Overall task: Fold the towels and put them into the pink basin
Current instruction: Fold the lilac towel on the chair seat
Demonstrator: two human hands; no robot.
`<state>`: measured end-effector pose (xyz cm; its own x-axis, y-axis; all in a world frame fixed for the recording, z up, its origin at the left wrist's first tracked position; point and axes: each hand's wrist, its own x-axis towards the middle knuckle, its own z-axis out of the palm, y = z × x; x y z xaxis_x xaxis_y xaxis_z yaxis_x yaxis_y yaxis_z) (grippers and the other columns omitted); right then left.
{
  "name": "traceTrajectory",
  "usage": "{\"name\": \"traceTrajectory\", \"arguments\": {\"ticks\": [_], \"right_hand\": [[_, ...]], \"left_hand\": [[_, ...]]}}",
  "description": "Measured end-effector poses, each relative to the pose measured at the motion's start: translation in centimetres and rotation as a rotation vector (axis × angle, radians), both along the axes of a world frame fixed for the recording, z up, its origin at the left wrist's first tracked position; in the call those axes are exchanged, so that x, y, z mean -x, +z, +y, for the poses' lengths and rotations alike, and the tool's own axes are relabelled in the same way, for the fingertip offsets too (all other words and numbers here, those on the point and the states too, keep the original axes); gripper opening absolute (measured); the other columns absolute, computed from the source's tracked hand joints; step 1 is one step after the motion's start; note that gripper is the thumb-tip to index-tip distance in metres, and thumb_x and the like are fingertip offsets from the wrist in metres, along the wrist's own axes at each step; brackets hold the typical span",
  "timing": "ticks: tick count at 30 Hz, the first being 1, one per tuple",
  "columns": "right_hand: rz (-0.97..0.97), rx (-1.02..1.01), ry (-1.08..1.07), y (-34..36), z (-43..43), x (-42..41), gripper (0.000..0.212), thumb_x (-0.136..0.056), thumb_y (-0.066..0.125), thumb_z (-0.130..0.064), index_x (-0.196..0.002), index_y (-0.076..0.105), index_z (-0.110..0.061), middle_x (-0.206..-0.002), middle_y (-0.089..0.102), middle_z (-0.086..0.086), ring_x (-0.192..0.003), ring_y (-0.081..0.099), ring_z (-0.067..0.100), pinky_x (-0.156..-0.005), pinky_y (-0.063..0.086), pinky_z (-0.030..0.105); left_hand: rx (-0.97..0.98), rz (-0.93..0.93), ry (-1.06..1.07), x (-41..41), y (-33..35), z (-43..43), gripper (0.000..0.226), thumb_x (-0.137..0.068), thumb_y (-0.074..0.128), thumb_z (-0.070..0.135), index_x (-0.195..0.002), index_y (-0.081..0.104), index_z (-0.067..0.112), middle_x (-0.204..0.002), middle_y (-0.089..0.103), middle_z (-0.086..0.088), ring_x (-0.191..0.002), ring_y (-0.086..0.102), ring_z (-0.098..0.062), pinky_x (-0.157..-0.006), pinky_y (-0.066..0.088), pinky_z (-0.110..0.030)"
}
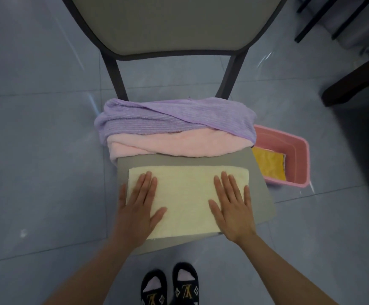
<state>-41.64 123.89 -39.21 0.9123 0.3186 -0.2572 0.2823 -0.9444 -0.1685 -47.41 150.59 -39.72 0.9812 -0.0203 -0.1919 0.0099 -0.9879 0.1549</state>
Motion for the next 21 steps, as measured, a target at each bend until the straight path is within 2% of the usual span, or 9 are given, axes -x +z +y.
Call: {"name": "traceTrajectory", "arguments": {"ticks": [3,5,8,11,14,16,18,20,21], "right_hand": [[-0.049,-0.093,-0.093,0.9,0.8,-0.7,0.06,-0.096,0.018,-0.053,-0.152,0.01,-0.031,-0.161,0.006,-0.006,-0.148,0.002,0.011,-0.118,0.001,0.044],[-0.121,-0.174,-0.182,2.1,1.7,-2.0,0.059,-0.094,0.025,-0.052,-0.147,0.029,-0.026,-0.155,0.03,-0.002,-0.143,0.024,0.016,-0.113,0.021,0.042],[-0.084,-0.361,-0.271,3.8,3.6,-4.5,0.054,-0.09,0.033,-0.048,-0.132,0.049,-0.018,-0.134,0.051,0.002,-0.119,0.047,0.022,-0.094,0.043,0.038],[-0.01,-0.451,-0.356,4.1,6.1,-6.8,0.047,-0.084,0.038,-0.045,-0.115,0.059,-0.016,-0.11,0.06,0.003,-0.097,0.057,0.023,-0.078,0.047,0.035],[0.049,-0.563,-0.494,3.8,8.9,-8.4,0.028,-0.083,0.052,-0.034,-0.102,0.064,-0.016,-0.088,0.065,0.003,-0.077,0.058,0.019,-0.071,0.046,0.031],[0.042,-0.687,-0.674,4.2,10.9,-9.4,0.015,-0.086,0.06,-0.024,-0.096,0.067,-0.016,-0.081,0.067,0.001,-0.072,0.058,0.013,-0.069,0.045,0.024],[0.101,-0.837,-0.869,4.9,12.9,-10.4,0.009,-0.086,0.063,-0.02,-0.088,0.071,-0.015,-0.079,0.07,-0.001,-0.073,0.06,0.011,-0.07,0.049,0.025],[0.229,-1.038,-1.118,6.5,14.7,-11.8,0.015,-0.087,0.063,-0.025,-0.084,0.072,-0.013,-0.077,0.068,0.002,-0.073,0.061,0.017,-0.062,0.052,0.029],[0.331,-1.152,-1.253,7.2,15.5,-12.4,0.022,-0.087,0.064,-0.031,-0.086,0.071,-0.01,-0.077,0.067,0.005,-0.069,0.061,0.019,-0.056,0.051,0.026]], "left_hand": [[0.054,-0.061,0.004,-0.9,0.9,0.1,0.068,-0.092,0.029,0.054,-0.145,0.034,0.012,-0.153,0.032,-0.006,-0.142,0.026,-0.018,-0.112,0.021,-0.054],[0.099,-0.092,-0.012,-3.0,2.1,0.4,0.064,-0.094,0.027,0.049,-0.145,0.033,0.011,-0.152,0.034,-0.006,-0.142,0.026,-0.018,-0.112,0.023,-0.05],[0.174,-0.123,-0.092,-8.0,3.5,1.2,0.059,-0.092,0.032,0.036,-0.145,0.031,0.007,-0.151,0.035,-0.01,-0.14,0.031,-0.023,-0.113,0.027,-0.047],[0.198,-0.168,-0.148,-14.7,3.9,2.4,0.057,-0.088,0.04,0.017,-0.142,0.034,0.003,-0.148,0.039,-0.016,-0.137,0.037,-0.03,-0.112,0.028,-0.048],[0.099,-0.216,-0.173,-21.0,3.7,3.8,0.065,-0.08,0.054,0.002,-0.142,0.034,0.002,-0.146,0.04,-0.019,-0.136,0.038,-0.033,-0.112,0.026,-0.05],[0.023,-0.187,-0.244,-24.3,4.3,4.5,0.066,-0.082,0.057,0.006,-0.143,0.032,0.004,-0.141,0.044,-0.02,-0.132,0.041,-0.035,-0.112,0.025,-0.051],[-0.106,-0.05,-0.334,-26.4,5.2,4.8,0.052,-0.088,0.053,0.016,-0.138,0.04,0.009,-0.131,0.05,-0.016,-0.123,0.044,-0.034,-0.111,0.025,-0.045],[-0.16,0.061,-0.343,-28.1,6.2,5.1,0.032,-0.092,0.045,0.019,-0.121,0.053,0.009,-0.122,0.053,-0.015,-0.115,0.047,-0.033,-0.102,0.033,-0.04],[-0.096,0.099,-0.332,-28.2,6.4,5.2,0.03,-0.093,0.041,0.02,-0.115,0.055,0.006,-0.119,0.055,-0.016,-0.111,0.05,-0.034,-0.098,0.038,-0.041]]}}
